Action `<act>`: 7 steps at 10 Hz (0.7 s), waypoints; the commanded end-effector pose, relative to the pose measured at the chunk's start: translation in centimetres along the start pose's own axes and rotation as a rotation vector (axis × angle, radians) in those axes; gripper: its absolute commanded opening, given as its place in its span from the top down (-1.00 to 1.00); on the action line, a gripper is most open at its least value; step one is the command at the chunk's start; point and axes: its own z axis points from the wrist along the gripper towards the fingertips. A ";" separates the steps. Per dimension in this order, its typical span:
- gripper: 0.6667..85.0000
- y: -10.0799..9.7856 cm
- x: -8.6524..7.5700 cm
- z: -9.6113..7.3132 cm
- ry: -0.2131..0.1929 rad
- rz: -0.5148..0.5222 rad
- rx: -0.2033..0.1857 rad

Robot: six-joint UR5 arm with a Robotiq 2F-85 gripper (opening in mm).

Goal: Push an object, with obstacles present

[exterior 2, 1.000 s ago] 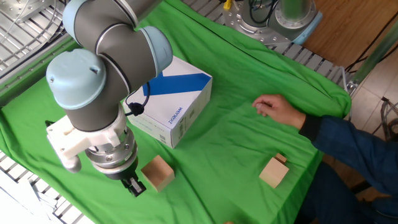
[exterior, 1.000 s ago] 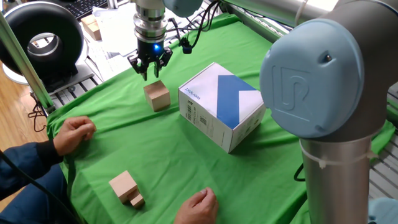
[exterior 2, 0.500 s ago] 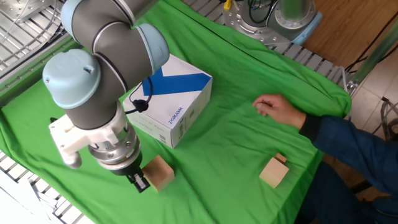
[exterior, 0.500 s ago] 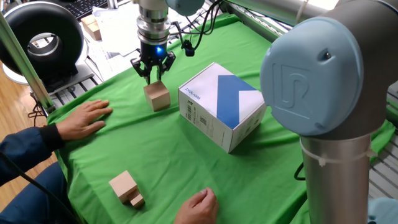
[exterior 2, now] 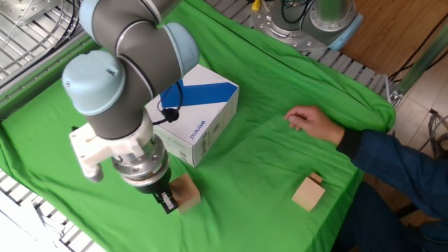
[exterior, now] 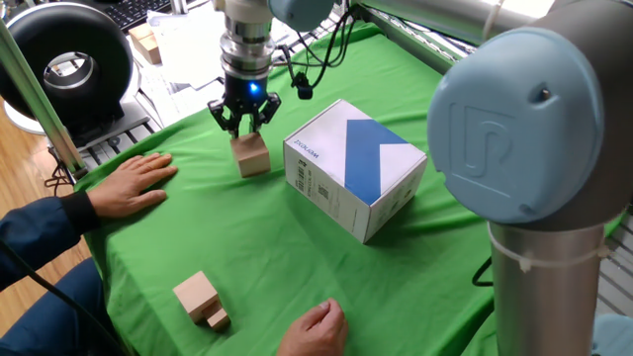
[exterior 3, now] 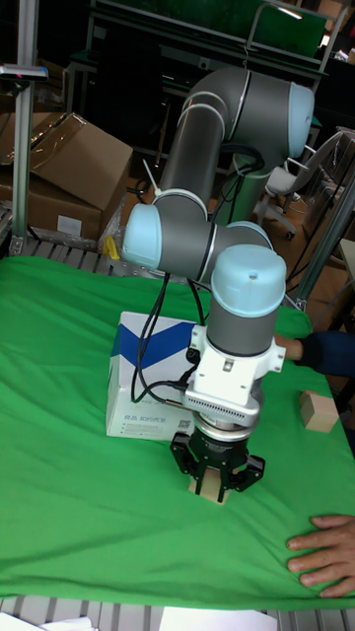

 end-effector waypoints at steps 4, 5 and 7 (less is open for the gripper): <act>0.19 0.9 2.6 0.4 -0.017 0.042 -0.039; 0.19 1.0 3.0 0.2 -0.019 0.040 -0.040; 0.20 0.8 4.0 -0.3 -0.010 0.041 -0.042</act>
